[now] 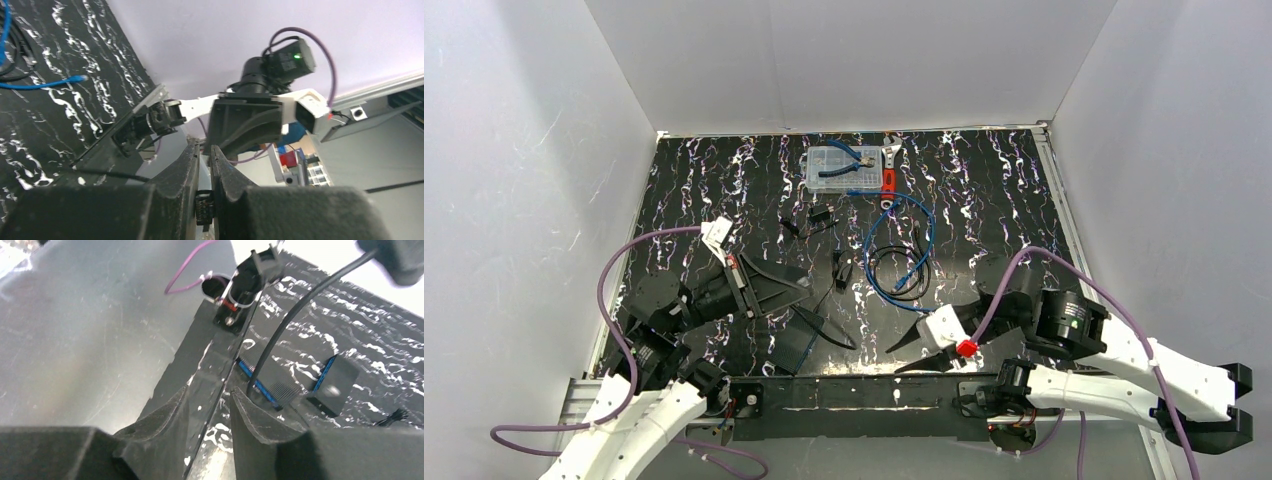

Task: Insert the plug into the switch port
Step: Pick up the connector from the center of the board.

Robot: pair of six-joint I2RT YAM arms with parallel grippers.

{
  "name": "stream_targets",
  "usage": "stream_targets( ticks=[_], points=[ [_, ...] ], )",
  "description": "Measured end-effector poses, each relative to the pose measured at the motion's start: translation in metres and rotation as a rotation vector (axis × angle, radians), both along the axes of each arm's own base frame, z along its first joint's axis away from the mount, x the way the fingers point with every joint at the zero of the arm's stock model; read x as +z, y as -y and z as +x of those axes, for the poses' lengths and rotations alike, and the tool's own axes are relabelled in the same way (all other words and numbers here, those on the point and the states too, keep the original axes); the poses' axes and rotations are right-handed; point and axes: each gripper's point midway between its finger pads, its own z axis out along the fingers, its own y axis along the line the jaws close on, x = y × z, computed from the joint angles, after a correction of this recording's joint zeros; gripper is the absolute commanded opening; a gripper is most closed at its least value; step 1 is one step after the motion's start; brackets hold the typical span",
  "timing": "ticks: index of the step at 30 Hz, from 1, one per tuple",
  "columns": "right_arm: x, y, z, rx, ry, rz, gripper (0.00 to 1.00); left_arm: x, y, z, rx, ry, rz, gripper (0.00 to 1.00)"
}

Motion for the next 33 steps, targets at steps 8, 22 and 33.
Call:
stream_targets(
  ticks=[8,22,33],
  points=[
    [0.022,-0.035,0.016,-0.101,-0.125,0.026,0.49,-0.021,-0.005,0.018,0.094,0.003,0.085,0.00],
    [0.019,-0.105,0.081,-0.437,-0.277,-0.012,0.40,-0.049,-0.020,0.043,0.268,-0.063,0.182,0.00],
    [0.003,-0.139,0.108,-0.579,-0.253,-0.043,0.34,-0.056,-0.030,0.057,0.372,-0.132,0.183,0.00]
  ],
)
